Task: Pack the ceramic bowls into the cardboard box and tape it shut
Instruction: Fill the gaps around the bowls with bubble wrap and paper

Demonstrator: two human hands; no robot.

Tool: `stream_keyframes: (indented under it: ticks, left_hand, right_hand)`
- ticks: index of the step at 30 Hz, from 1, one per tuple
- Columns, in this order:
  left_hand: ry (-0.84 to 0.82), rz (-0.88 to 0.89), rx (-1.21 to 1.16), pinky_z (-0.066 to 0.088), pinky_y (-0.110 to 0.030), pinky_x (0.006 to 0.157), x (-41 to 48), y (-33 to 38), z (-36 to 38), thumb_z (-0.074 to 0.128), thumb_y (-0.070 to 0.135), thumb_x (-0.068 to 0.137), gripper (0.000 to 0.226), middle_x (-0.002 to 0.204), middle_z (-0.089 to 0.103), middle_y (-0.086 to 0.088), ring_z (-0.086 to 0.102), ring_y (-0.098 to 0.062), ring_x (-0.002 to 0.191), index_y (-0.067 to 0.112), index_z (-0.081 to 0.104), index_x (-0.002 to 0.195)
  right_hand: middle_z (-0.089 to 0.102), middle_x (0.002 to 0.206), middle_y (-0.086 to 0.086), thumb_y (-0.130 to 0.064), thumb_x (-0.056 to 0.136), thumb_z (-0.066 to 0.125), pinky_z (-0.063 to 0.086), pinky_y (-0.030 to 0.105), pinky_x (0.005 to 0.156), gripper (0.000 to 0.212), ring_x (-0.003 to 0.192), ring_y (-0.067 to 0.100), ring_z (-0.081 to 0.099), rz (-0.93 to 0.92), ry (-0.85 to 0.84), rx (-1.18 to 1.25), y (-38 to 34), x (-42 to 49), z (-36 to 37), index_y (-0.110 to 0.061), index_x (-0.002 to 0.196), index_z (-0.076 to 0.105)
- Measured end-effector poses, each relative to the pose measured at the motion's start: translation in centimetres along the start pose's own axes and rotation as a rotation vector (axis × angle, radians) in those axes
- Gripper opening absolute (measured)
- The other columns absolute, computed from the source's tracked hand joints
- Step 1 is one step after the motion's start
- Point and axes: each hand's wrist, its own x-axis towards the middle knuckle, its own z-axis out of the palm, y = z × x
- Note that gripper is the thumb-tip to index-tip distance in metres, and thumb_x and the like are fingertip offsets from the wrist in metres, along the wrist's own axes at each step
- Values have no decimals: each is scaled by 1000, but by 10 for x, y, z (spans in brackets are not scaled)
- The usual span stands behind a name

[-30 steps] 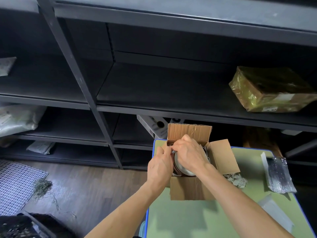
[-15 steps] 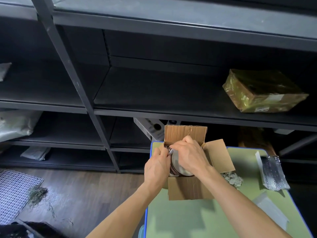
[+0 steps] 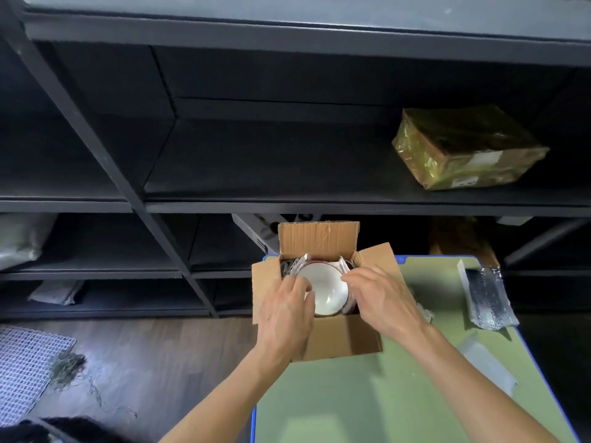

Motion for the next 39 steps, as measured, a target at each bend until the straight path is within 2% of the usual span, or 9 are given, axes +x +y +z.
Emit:
stream_keyframes:
  ticks: [6,9,11,14,18,21,25,34,39]
  left_hand:
    - [-46,135,-71,42,-38,56,5,73,15,42,36,96,26,77,58,3,54,-22,72,20,61,88]
    - [-109,223,-125,42,-38,60,7,115,29,42,35,98,24,79,56,2,53,-23,74,21,60,91]
    - [-131,280,-131,41,-36,61,8,142,42,42,34,98,24,78,55,1,53,-23,74,20,60,91]
    - [-177,336,-146,44,-41,62,7,177,65,43,32,99,23,79,56,1,54,-25,74,18,58,89]
    - [-242,382,-105,44,-36,63,6,213,101,49,31,99,15,83,57,4,55,-22,77,21,60,95]
    - [-342,371,-59,48,-38,71,6,229,126,48,33,98,21,95,62,1,59,-25,87,22,63,109]
    - [-428,317,-22,48,-36,78,-2,236,145,46,34,99,29,105,61,0,58,-25,98,23,60,121]
    - [-444,161,37,47,-36,76,-10,217,153,48,31,97,27,114,60,-1,57,-27,102,23,59,120]
    - [-450,82,26,49,-38,83,-15,201,155,46,32,97,28,108,60,-2,57,-25,102,21,59,119]
  right_hand:
    - [68,95,-10,-8,81,66,49,29,64,26,93,18,61,14,107,58,36,-38,-20,-22,102,72]
    - [66,89,-11,-24,85,49,47,30,59,24,90,16,59,70,140,85,67,-67,-33,-25,95,71]
    - [65,91,-13,-21,87,48,49,33,61,25,90,16,58,114,122,88,92,-86,-37,-27,98,70]
    - [65,96,-13,-6,81,62,51,32,67,31,93,17,59,208,101,76,135,-115,-37,-26,104,70]
    - [63,121,-12,-16,96,54,49,31,87,35,116,15,55,348,9,84,190,-154,-35,-24,128,63]
    - [57,132,-12,-23,100,49,42,28,95,39,126,14,49,460,-63,83,225,-179,-31,-27,138,55]
    - [57,132,-11,-27,100,51,44,30,97,38,125,14,49,518,-114,131,256,-191,-23,-32,138,54]
    - [58,131,4,-37,101,48,48,41,92,44,118,27,55,371,-269,132,279,-123,16,-35,145,46]
    - [66,119,5,-30,101,45,53,41,85,30,109,29,61,373,-332,-44,290,-105,26,-17,118,66]
